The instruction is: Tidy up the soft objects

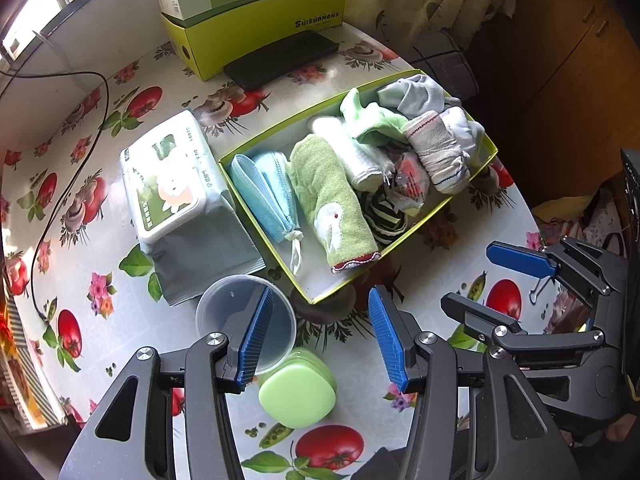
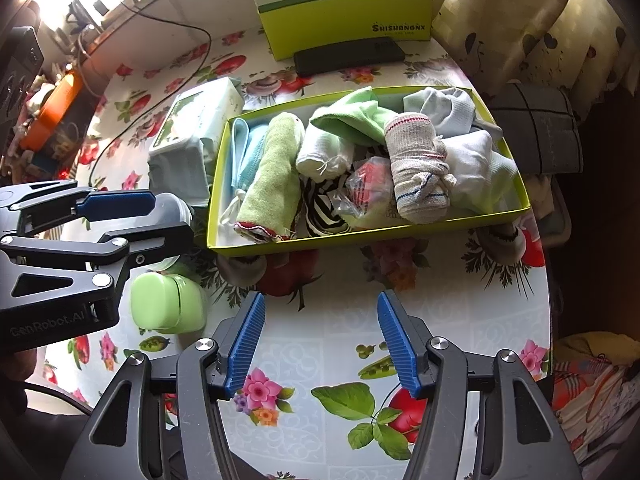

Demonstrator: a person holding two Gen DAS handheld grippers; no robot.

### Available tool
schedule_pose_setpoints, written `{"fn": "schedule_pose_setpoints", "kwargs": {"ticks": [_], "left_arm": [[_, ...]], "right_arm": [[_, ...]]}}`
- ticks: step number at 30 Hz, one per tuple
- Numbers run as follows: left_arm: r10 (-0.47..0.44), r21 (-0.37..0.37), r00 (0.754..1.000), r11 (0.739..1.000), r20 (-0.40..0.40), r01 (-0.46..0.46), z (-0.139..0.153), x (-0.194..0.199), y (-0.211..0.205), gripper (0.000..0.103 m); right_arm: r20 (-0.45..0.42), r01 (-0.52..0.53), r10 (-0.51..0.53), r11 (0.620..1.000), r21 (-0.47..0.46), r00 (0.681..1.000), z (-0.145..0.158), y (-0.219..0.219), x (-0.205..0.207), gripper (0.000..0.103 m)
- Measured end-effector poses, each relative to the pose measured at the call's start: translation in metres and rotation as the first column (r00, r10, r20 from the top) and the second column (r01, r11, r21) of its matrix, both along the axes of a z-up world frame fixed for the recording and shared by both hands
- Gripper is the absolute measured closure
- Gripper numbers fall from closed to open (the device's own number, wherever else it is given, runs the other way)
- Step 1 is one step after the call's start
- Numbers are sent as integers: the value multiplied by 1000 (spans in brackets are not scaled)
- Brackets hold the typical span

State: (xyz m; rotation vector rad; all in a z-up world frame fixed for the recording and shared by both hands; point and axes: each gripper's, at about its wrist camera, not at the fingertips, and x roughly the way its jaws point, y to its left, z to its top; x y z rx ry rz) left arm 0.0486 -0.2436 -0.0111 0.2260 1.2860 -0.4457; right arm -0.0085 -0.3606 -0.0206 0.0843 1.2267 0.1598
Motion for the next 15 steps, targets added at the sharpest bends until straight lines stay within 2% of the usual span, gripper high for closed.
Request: {"fn": "schedule_pose_setpoints", "kwargs": {"ticks": [15], "left_arm": [[-10, 22, 1000, 1000, -14, 10, -6, 6, -7, 52]], "right_arm": [[-4, 9, -9, 1000, 14, 1000, -7, -7, 4, 44]]}}
